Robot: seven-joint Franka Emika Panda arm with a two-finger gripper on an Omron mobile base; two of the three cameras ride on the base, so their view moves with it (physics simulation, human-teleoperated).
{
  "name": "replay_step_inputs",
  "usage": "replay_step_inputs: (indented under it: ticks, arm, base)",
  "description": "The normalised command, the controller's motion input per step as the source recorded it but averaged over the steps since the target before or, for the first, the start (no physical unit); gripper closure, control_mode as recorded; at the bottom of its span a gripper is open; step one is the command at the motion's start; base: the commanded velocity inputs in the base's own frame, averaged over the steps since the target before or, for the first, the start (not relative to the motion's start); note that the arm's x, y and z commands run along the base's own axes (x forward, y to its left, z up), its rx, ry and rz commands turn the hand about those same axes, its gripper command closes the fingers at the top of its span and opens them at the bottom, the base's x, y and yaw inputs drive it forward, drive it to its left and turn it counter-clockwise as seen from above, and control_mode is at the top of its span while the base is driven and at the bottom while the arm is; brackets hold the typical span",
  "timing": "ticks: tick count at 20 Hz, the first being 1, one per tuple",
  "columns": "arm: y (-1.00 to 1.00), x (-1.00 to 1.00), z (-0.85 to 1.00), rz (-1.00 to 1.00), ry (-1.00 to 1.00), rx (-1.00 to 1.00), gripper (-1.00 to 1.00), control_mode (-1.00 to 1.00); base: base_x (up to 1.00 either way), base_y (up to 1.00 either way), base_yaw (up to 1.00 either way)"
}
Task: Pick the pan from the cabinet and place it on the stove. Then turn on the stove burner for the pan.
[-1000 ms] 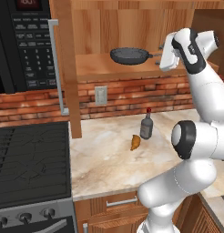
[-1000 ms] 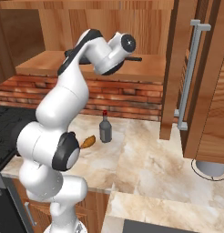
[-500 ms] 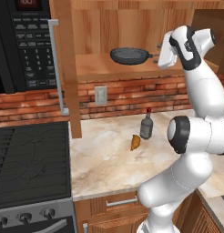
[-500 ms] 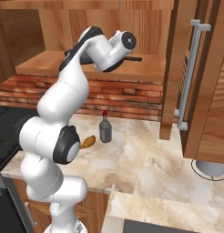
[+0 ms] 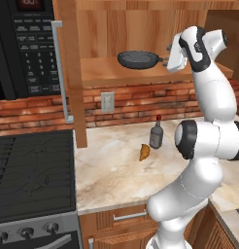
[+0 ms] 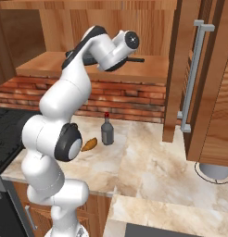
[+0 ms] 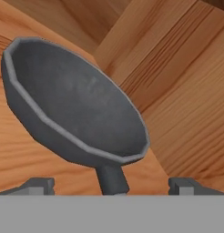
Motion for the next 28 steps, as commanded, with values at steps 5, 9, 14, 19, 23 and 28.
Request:
replay_step_inputs:
  ticks: [5,9,14,19,23,28]
  arm:
    - [0.00,0.00,-0.08,0.00,0.02,0.00,-1.00,-1.00]
    - [-0.03,0.00,-0.08,0.00,0.05,0.00,-1.00,-1.00]
    - [0.00,0.02,-0.11,0.00,0.06,-0.02,-1.00,-1.00]
    - [0.00,0.05,-0.11,0.00,0.03,-0.02,-1.00,-1.00]
    - [0.00,0.05,-0.13,0.02,0.00,0.00,-1.00,-1.00]
    - [-0.01,0.07,-0.16,0.04,0.00,0.00,-1.00,-1.00]
  base:
    - [0.00,0.00,0.00]
    - [0.00,0.00,0.00]
    - [0.00,0.00,0.00]
    - [0.00,0.00,0.00]
    - [0.00,0.00,0.00]
    - [0.00,0.00,0.00]
